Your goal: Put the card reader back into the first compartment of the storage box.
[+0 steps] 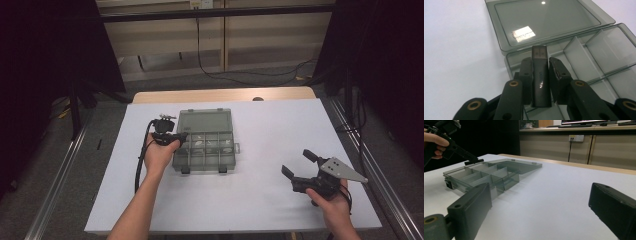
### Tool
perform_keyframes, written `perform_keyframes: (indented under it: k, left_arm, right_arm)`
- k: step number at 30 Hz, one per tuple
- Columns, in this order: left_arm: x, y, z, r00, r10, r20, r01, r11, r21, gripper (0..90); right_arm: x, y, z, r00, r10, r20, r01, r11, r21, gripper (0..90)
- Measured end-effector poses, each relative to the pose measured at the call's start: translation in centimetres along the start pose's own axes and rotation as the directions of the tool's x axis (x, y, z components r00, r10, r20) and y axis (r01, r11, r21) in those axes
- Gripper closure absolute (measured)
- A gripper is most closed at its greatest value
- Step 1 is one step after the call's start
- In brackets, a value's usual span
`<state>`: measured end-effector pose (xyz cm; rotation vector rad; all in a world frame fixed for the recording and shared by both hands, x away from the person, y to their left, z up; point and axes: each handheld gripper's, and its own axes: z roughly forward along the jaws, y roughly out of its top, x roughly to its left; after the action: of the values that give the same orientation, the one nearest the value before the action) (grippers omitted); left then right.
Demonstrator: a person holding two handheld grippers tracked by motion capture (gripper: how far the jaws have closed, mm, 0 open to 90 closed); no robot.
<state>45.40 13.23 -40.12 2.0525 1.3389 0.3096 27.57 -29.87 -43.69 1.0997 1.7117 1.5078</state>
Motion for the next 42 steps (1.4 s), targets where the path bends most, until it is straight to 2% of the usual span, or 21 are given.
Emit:
perform_keyframes:
  k: [26,29,31,38,42]
  left_arm:
    - [0.0,-0.3,0.8,0.9995,-0.027,-0.018,0.027,0.9996,0.001,74.1]
    - [-0.1,-0.5,1.0,0.9995,-0.013,-0.027,0.013,0.9999,0.004,74.1]
    - [-0.1,-0.5,1.1,0.9993,-0.030,-0.021,0.030,0.9995,-0.003,73.9]
    - [-0.1,-0.4,0.5,0.9989,-0.046,-0.008,0.046,0.9978,-0.049,64.9]
    - [-0.1,-0.3,-0.1,0.9991,-0.042,-0.004,0.042,0.9966,-0.071,59.7]
  right_arm:
    - [0.1,0.0,0.1,1.0000,-0.001,-0.002,0.001,1.000,0.005,4.5]
    - [0.1,0.0,0.0,1.0000,-0.008,-0.003,0.008,1.000,0.003,4.7]
    - [0.0,0.0,0.0,0.9999,-0.009,-0.004,0.009,1.000,0.004,4.7]
    - [0.1,0.0,0.1,1.0000,-0.007,-0.004,0.007,1.000,0.005,4.7]
    - [0.1,0.0,0.0,1.0000,-0.005,-0.002,0.005,1.000,0.009,4.7]
